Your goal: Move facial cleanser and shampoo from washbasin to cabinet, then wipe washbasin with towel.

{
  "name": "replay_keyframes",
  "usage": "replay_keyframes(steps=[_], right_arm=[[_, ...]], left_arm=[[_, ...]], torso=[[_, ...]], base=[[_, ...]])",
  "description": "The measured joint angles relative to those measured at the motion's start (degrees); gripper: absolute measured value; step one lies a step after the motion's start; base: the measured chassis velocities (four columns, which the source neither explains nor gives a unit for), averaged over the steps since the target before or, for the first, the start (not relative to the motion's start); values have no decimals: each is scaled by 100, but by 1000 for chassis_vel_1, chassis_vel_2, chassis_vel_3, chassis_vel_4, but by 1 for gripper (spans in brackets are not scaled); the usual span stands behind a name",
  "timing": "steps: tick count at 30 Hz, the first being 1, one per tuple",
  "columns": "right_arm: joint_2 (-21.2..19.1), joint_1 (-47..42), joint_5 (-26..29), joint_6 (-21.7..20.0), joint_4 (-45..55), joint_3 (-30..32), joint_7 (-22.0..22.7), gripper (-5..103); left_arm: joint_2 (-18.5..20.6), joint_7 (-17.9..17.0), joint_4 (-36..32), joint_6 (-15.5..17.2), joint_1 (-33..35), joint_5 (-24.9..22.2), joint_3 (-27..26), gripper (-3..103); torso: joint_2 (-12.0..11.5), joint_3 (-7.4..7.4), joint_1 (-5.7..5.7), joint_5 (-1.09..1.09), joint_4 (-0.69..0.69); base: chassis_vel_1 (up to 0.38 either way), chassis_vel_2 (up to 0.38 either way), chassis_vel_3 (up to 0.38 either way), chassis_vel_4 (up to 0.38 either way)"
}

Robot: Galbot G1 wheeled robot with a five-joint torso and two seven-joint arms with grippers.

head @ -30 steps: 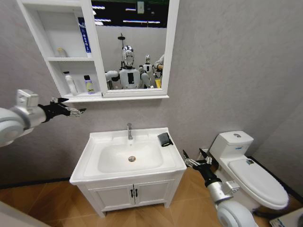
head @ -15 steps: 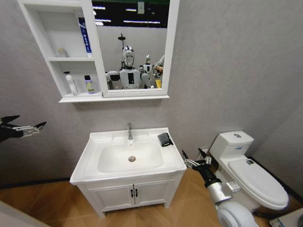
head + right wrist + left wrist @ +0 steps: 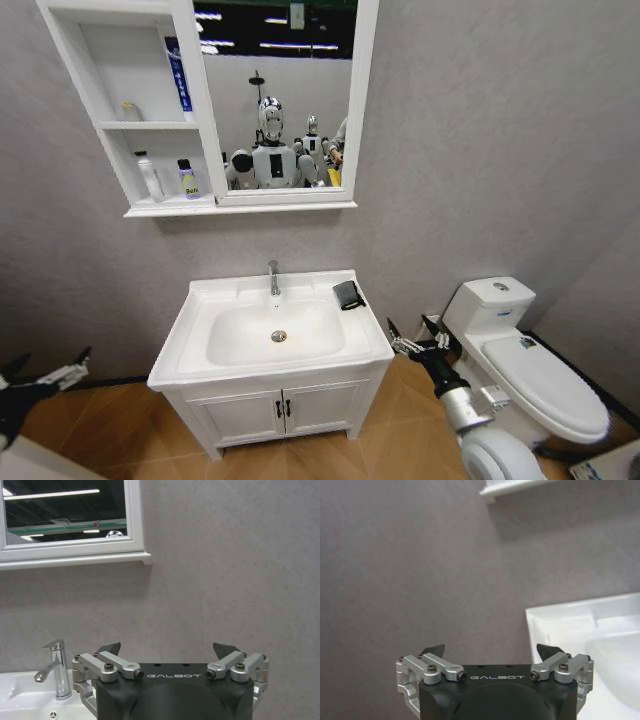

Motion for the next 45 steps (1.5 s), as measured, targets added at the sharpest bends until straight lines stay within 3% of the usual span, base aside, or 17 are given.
replay_keyframes(steps=[1,2,5,13,19,21,24,27,32,35,45], right_arm=[[16,-15,-37,-15,-37,-29,15,100],[16,-15,-37,-15,-37,-29,15,100],[92,-87,-134,-25,-108,-97,21,100],[250,-151,-234,-7,-245,-92,23,100],[168,-169,-222,-18,-251,-54,53,100],[140,-158,-205,-46,-291,-35,85,100],[150,-160,-205,-49,-305,-35,89,100],[239,-182,-217,-50,-383,-51,90,100],[231,-188,-219,-51,-456,-51,98,100],[180,-160,-214,-80,-517,-51,112,100],[44,-207,-190,-127,-520,-4,128,100]], left_arm=[[171,-1,60,-56,-196,318,406,100],[171,-1,60,-56,-196,318,406,100],[471,-77,146,-91,-578,693,1139,100],[770,-104,424,-450,-1089,1070,2014,100],[768,39,222,-568,-1126,1136,1869,100],[730,131,-382,-553,-798,825,1449,100],[747,137,-525,-530,-706,752,1360,100],[890,80,-1129,-244,-414,318,1111,100],[946,-17,-1548,44,-314,-193,1029,100],[932,-62,-1603,142,-360,-457,1024,100],[818,-67,-947,160,-836,-448,1068,100]], torso=[[0,0,0,1,0],[0,0,0,1,0],[0,0,0,1,-1],[0,0,1,-1,-1],[0,0,1,0,-1],[0,0,1,2,0],[0,0,1,2,0],[0,0,1,0,0],[0,0,0,0,0],[0,0,0,0,0],[0,0,0,-2,-1]], base=[[0,0,0,0],[0,0,0,0],[0,0,0,0],[0,0,0,0],[0,0,0,0],[0,0,0,0],[0,0,0,0],[0,0,0,0],[0,0,0,0],[0,0,0,0],[0,0,0,0]])
